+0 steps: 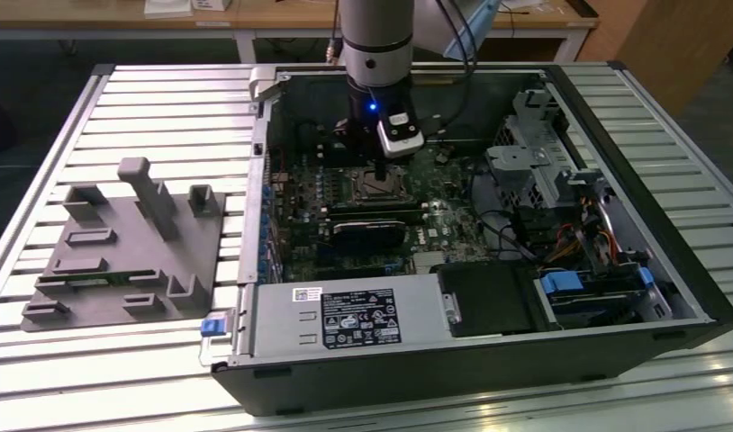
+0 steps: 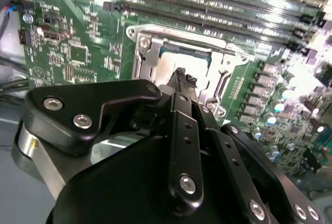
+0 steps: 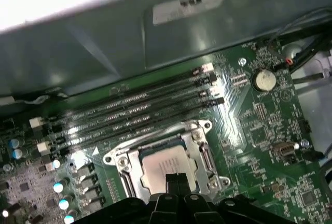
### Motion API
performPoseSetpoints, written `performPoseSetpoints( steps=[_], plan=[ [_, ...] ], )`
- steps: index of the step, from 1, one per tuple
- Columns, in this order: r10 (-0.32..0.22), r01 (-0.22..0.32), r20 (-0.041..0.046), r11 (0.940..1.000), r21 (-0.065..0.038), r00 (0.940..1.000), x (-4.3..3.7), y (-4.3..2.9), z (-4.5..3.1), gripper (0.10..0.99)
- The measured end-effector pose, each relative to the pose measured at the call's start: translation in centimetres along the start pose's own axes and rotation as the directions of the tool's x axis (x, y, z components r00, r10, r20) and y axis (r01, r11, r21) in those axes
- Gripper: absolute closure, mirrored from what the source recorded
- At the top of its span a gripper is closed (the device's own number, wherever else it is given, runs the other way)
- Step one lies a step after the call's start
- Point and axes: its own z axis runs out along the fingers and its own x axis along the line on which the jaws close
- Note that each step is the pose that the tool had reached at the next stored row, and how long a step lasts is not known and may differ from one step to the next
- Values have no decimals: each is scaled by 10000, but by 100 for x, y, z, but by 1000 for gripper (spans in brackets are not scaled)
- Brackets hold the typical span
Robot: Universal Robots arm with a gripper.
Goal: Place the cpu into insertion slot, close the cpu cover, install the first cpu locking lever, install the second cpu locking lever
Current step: 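Install the first cpu locking lever, then install the second cpu locking lever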
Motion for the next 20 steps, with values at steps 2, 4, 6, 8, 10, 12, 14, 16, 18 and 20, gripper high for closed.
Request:
performPoseSetpoints(
  steps=[2, 4, 6, 8, 10, 12, 14, 16, 18, 20],
  plan=[
    [-7, 7, 0, 10000, -1, 10000, -1, -4, 0, 980],
    [-93, 93, -4, 10000, -8, 10000, -1, -4, 0, 980],
    [-177, 177, -9, 9998, -14, 9998, -2, -5, -6, 980],
    [-221, 221, -10, 9998, -21, 9998, -3, -3, -23, 980],
    [-236, 236, -11, 9997, -21, 9997, -5, -3, -39, 980],
    [-236, 236, -10, 9997, -25, 9997, -5, -2, -38, 980],
    [-236, 236, -11, 9997, -22, 9997, -5, -2, -44, 980],
    [-236, 236, -11, 9997, -23, 9997, -6, -2, -45, 980],
    [-237, 236, -11, 9997, -22, 9997, -6, -2, -45, 980],
    [-237, 237, -11, 9997, -23, 9997, -6, -2, -46, 980]
  ],
)
